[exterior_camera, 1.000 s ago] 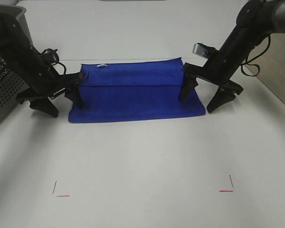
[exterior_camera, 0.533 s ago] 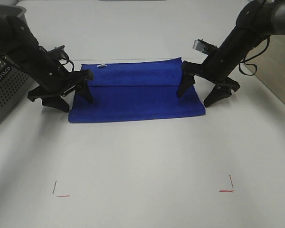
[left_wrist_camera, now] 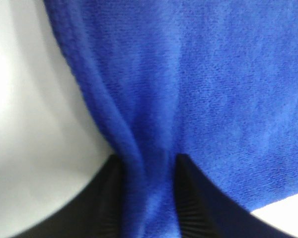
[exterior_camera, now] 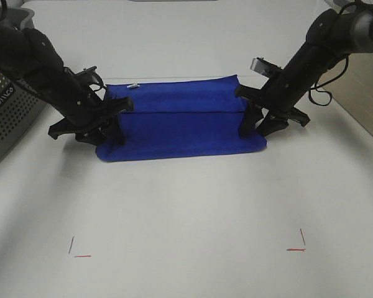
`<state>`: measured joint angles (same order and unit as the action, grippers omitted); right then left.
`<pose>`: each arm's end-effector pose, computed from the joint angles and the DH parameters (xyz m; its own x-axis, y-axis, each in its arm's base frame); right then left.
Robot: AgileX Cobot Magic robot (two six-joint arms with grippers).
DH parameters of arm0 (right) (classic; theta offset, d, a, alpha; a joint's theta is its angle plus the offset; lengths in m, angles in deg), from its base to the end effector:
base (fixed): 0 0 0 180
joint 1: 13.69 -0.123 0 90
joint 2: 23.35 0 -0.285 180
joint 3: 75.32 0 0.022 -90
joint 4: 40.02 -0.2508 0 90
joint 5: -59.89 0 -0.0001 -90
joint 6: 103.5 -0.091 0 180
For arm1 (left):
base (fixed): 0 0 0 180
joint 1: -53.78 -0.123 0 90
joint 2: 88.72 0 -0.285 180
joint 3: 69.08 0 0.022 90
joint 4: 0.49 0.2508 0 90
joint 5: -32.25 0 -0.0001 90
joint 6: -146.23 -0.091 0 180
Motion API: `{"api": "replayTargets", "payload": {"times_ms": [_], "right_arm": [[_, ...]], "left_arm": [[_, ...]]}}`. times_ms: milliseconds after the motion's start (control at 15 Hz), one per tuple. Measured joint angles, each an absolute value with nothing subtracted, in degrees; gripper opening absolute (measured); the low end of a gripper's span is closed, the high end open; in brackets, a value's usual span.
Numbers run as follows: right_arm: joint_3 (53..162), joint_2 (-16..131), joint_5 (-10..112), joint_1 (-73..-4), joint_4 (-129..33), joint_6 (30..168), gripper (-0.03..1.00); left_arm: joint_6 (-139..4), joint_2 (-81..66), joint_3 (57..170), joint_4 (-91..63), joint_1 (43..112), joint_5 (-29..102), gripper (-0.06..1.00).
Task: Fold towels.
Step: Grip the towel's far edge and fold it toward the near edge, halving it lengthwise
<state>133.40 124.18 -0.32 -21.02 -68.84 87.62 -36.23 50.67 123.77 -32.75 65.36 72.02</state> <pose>0.4682 0.0986 0.0920 -0.9971 -0.0617 -0.0453 -0.0751 0.9037 0.4216 0.4422 -0.1224 0.0957 -0.9702 -0.1826 -0.1596 -0.1000 0.9009 -0.4224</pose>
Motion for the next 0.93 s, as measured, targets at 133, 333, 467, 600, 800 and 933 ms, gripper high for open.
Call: {"api": "replayTargets", "payload": {"times_ms": [133,333,467,600,800,933], "right_arm": [[133.40,124.35,-0.38,-21.02,-68.50,87.39,0.08],[133.34,124.35,-3.36,-21.02,-68.10,85.96,0.00],[130.65,121.72,-4.05,-21.02,-67.98,85.90,0.00],[125.49,117.76,-2.96,-21.02,-67.98,85.90,0.00],[108.42,109.05,3.46,-21.02,-68.21,86.36,0.00],[101.32,105.90,7.07,-21.08,-68.61,86.41,0.00]], "left_arm": [[-36.23,50.73,123.77,-32.29,65.41,72.24,0.06],[-37.03,49.41,123.77,-29.60,65.41,75.05,0.03],[-37.21,48.44,123.71,-27.82,65.41,77.52,0.03],[-37.26,46.20,121.08,-27.08,65.81,78.83,0.03],[-37.26,39.67,110.13,-27.08,67.13,78.38,0.03],[-37.26,37.09,104.35,-27.19,68.45,76.43,0.03]]}}
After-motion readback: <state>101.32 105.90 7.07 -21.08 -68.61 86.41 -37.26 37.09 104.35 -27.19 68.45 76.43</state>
